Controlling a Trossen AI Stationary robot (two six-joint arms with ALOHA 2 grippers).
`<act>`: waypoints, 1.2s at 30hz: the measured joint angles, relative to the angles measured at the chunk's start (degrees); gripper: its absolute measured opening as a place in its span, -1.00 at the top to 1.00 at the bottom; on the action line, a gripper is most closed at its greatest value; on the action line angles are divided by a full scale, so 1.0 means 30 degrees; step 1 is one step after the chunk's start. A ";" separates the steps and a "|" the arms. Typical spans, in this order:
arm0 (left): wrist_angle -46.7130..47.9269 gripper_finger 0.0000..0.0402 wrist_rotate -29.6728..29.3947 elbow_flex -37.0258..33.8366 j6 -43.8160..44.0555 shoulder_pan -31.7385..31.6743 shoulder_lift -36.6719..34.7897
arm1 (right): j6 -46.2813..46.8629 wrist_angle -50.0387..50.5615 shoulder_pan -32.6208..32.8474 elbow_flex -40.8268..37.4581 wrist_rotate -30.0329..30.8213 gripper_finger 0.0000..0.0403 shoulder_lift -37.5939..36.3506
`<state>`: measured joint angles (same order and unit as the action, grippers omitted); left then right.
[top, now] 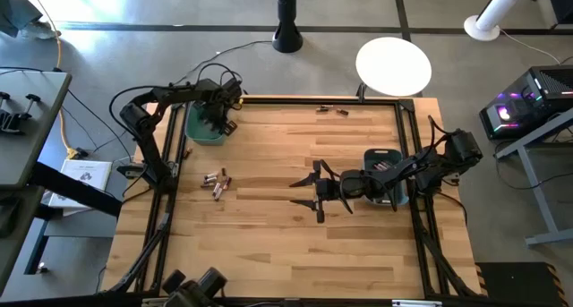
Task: Sort batteries
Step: Put the black battery into the green bin
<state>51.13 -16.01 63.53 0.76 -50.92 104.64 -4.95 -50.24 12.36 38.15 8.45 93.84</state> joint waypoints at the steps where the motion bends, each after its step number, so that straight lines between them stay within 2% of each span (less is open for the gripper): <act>1: 0.0000 0.55 -0.0004 0.0004 -0.0111 0.0000 -0.0190 | 0.0000 0.0000 0.0000 0.0000 -0.0006 0.00 0.0000; 9: 0.0620 0.10 -0.0015 0.1377 0.0002 0.0009 -0.2437 | 0.0000 0.0000 0.0000 0.0000 0.0000 0.00 0.0000; 15: 0.1554 0.06 -0.0238 0.1965 0.1659 0.1582 -0.6197 | 0.0003 0.0001 0.0000 0.0000 0.0000 0.00 0.0000; 18: 0.1308 0.09 -0.0599 0.1297 0.3256 0.3913 -0.8550 | 0.0000 -0.0039 0.0000 0.0000 0.0001 0.00 0.0000; 21: 0.0519 0.13 -0.1616 0.0190 0.5037 0.7377 -1.0672 | -0.0160 -0.0051 0.0000 0.0000 0.0001 0.00 0.0000; 25: 0.0688 0.18 -0.4724 -0.1017 0.8649 1.2692 -1.2287 | -0.0153 -0.0051 0.0000 0.0000 0.0001 0.00 0.0000; 28: 0.1692 0.21 -0.6782 -0.1467 1.2017 1.6132 -1.2366 | -0.0208 -0.0058 0.0000 0.0000 0.0001 0.00 0.0000; 31: 0.3818 0.26 -0.7823 -0.1648 1.5936 1.8621 -1.1750 | -0.0211 -0.0051 0.0000 0.0000 0.0001 0.00 0.0000; 33: 0.6164 0.31 -0.7609 -0.1774 1.9027 1.9742 -1.0930 | -0.0244 -0.0058 0.0000 0.0000 0.0001 0.00 0.0000; 36: 1.0031 0.40 -0.6050 -0.2028 2.3579 2.0830 -0.9319 | -0.0472 -0.0058 0.0000 0.0000 -0.0001 0.00 0.0000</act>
<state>81.23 -34.16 57.44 71.50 11.58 76.68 -6.37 -50.41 12.36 38.15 8.44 93.84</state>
